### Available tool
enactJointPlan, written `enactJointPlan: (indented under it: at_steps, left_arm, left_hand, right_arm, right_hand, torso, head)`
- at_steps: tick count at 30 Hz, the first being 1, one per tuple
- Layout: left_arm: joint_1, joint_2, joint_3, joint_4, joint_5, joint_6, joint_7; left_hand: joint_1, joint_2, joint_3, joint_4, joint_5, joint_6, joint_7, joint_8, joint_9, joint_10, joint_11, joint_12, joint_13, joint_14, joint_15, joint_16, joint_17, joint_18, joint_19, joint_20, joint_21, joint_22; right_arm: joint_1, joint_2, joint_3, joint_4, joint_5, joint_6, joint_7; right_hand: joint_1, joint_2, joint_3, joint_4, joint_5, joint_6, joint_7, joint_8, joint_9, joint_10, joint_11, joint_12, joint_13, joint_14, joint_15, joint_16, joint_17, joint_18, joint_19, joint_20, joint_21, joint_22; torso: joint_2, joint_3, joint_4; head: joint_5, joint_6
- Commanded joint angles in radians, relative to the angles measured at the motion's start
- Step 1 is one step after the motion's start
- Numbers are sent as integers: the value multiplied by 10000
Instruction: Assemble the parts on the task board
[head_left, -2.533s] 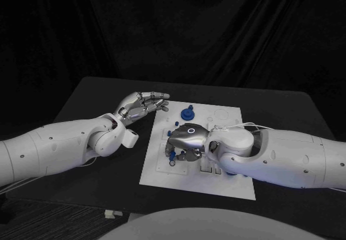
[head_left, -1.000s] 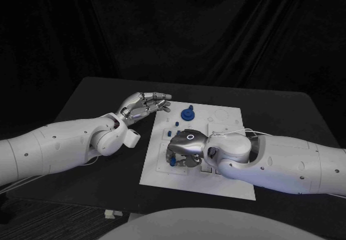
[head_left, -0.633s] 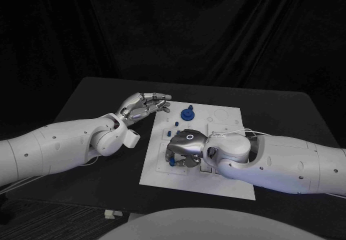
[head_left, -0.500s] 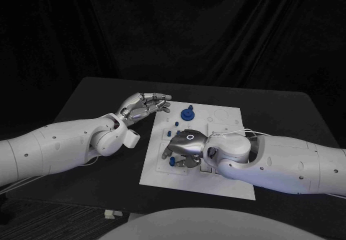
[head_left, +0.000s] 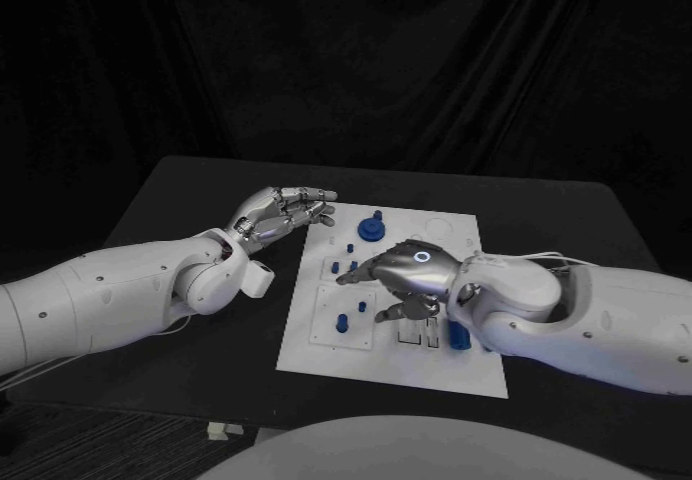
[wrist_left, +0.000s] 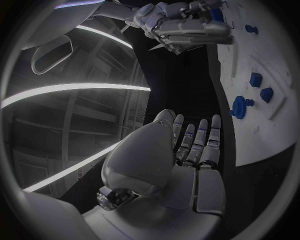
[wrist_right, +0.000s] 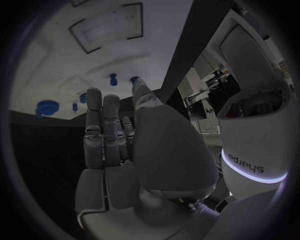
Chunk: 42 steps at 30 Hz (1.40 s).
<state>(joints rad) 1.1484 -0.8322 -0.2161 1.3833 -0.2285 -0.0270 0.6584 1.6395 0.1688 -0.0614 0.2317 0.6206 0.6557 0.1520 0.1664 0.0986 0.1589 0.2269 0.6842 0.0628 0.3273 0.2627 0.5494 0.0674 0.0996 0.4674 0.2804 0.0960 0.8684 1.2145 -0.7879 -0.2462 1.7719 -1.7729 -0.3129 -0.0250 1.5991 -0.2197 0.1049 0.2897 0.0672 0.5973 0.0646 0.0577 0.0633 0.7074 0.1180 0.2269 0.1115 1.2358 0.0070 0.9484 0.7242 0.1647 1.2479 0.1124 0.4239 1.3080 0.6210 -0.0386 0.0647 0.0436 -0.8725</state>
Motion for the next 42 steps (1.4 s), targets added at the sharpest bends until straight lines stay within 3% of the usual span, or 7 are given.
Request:
enactJointPlan:
  at_steps: [1, 9, 10, 13, 20, 23, 42]
  left_arm:
    - [-14, -39, 8, 27, 58, 63, 96]
    - [-15, -192, 6, 59, 59, 6, 65]
    - [-15, -198, 6, 62, 59, 4, 63]
    - [-15, -216, 5, 74, 59, 11, 56]
    - [-20, -258, 4, 99, 59, 41, 32]
    - [-22, -261, 4, 108, 59, 75, 24]
    - [-38, -257, 3, 124, 58, 145, -8]
  left_hand:
    - [50, 41, 80, -7, 29, 17, 42, -25, -17, -15, -36, -43, 11, -26, 3, -36, -12, -90, -27, 4, 21, -17]
    - [50, 39, 93, -11, 26, 26, 45, -20, -16, -10, -30, -43, 12, -25, 3, -36, -11, -91, -28, 4, 21, -18]
    - [50, 39, 93, -11, 26, 26, 45, -20, -16, -10, -30, -43, 12, -25, 3, -36, -11, -91, -28, 4, 21, -18]
    - [50, 39, 93, -11, 26, 26, 45, -20, -16, -10, -30, -43, 12, -25, 3, -36, -11, -91, -28, 4, 21, -18]
    - [49, 31, 108, -16, 23, 38, 52, -13, -14, -1, -29, -41, 15, -21, 3, -36, -9, -91, -27, 3, 22, -19]
    - [49, 31, 108, -16, 23, 38, 52, -13, -14, -1, -29, -41, 15, -21, 3, -36, -9, -91, -27, 3, 22, -19]
    - [53, 29, 126, -23, 25, 41, 53, -12, -14, 0, -29, -44, 15, -23, 0, -38, -10, -91, -30, 2, 21, -21]
  right_arm:
    - [356, -576, 23, 445, 676, -1318, -144]
    - [1274, -2446, 5, 995, 2192, -1241, -302]
    - [1305, -2568, 2, 965, 2360, -1093, -364]
    - [1357, -2855, -7, 773, 2834, -477, -719]
    - [1076, -3185, -14, 347, 3864, 1305, -2120]
    - [912, -3260, -15, 239, 4667, 2133, -2719]
    - [665, -2884, -17, 244, 5693, 4036, -5043]
  right_hand:
    - [-193, 3, -37, 28, -125, 63, 97, 53, 12, 52, -73, 251, 56, 168, -23, 170, 136, -24, 158, -21, 290, 472]
    - [-551, 639, 47, -406, 828, 2404, 707, 760, 479, 2379, -575, 4690, 2356, 238, -143, 208, -75, -7, 246, -147, 274, 467]
    - [-1308, 928, -190, -259, 646, 3033, 503, 1179, 752, 4631, -850, 10084, 8451, 1492, -403, 2213, 2404, -370, 1152, -345, 2859, 971]
    - [-3362, 907, -560, -30, -21, 3962, 235, 2009, 1362, 8634, -1037, 13439, 14593, 3234, -666, 5923, 7909, -997, 2434, -565, 7258, 1748]
    - [-6843, 1665, -580, 46, 117, 4148, 52, 2870, 2600, 8634, -1175, 13439, 14593, 3350, -715, 6224, 8466, -1172, 2619, -705, 8858, 2007]
    - [-7738, 2172, -1005, 12, 1366, 4305, -64, 3067, 3000, 8634, -1284, 13439, 14593, 3350, -796, 6224, 8466, -1247, 2705, -769, 9418, 2112]
    - [-6765, 2607, -2520, -39, 1358, 4860, -649, 4640, 6769, 8634, -1783, 13439, 14593, 3350, -1341, 6224, 8466, -1333, 2702, -1244, 10226, 2219]
  torso:
    - [-11, 5, -13]
    - [-13, -6, -17]
    - [-15, -5, -48]
    - [-25, -16, -97]
    - [-43, -34, -201]
    - [-38, -34, -205]
    - [-91, -55, -182]
  head:
    - [-52, -2]
    - [-368, -2]
    - [-373, -2]
    - [-390, -2]
    - [-379, -2]
    - [-463, -2]
    - [-505, -2]
